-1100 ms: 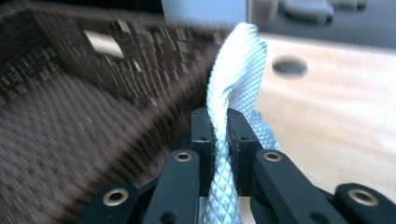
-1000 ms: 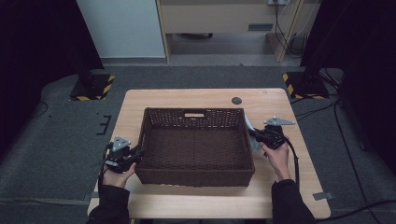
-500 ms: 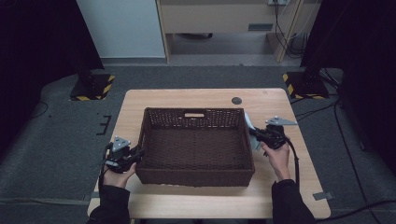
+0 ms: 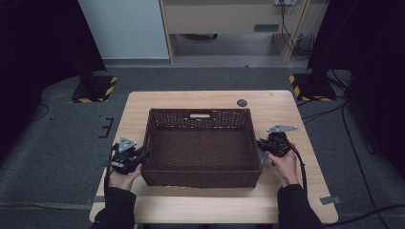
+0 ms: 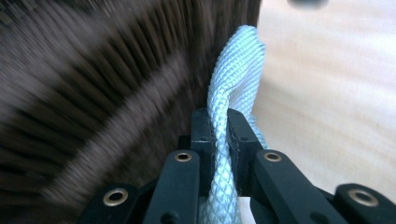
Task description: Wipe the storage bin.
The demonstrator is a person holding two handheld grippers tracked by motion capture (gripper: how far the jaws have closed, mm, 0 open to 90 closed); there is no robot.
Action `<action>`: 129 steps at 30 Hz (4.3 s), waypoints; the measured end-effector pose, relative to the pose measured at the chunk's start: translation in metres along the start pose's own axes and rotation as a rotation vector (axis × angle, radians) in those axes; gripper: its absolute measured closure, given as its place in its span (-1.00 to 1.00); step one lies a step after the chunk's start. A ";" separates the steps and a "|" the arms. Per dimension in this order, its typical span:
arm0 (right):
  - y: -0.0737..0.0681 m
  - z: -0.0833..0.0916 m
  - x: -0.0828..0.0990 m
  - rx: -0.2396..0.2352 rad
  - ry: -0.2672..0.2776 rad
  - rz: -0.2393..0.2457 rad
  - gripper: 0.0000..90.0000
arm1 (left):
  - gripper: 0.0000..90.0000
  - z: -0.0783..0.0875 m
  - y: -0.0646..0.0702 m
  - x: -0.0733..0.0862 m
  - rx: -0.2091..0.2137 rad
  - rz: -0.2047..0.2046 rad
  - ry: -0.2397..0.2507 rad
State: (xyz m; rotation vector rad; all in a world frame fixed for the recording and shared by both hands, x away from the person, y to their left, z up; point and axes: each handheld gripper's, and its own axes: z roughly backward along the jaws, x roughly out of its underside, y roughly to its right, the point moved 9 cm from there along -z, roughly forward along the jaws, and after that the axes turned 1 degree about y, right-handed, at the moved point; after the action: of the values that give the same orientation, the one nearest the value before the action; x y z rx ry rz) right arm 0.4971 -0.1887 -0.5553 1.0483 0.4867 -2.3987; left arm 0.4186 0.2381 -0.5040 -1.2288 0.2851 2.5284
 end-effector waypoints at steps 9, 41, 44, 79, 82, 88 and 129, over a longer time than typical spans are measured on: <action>-0.002 0.037 -0.035 0.015 0.202 -0.027 0.86 | 0.40 0.006 0.002 -0.001 0.012 -0.016 0.000; -0.019 0.064 -0.038 -0.048 0.262 0.021 0.86 | 0.56 0.002 0.002 0.001 -0.021 0.012 -0.003; -0.014 0.055 -0.026 -0.032 0.190 0.032 0.86 | 0.55 -0.003 0.002 -0.002 -0.028 0.013 0.000; -0.027 0.033 0.031 0.003 -0.068 0.056 0.86 | 0.61 0.002 0.008 0.003 0.004 -0.003 -0.008; -0.023 0.037 0.023 0.021 -0.037 0.054 0.86 | 0.63 0.002 0.008 0.003 -0.005 0.004 -0.004; -0.023 0.077 -0.016 -0.008 0.207 0.028 0.86 | 0.70 -0.001 0.007 0.001 -0.026 0.024 0.005; -0.024 0.053 0.007 -0.008 0.061 0.038 0.86 | 0.56 -0.019 -0.010 -0.014 0.041 0.012 0.020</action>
State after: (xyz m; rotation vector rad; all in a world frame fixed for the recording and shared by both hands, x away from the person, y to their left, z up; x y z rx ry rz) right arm 0.4487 -0.1965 -0.5232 1.1196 0.4926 -2.3362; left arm 0.4442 0.2392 -0.5046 -1.2415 0.3486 2.5089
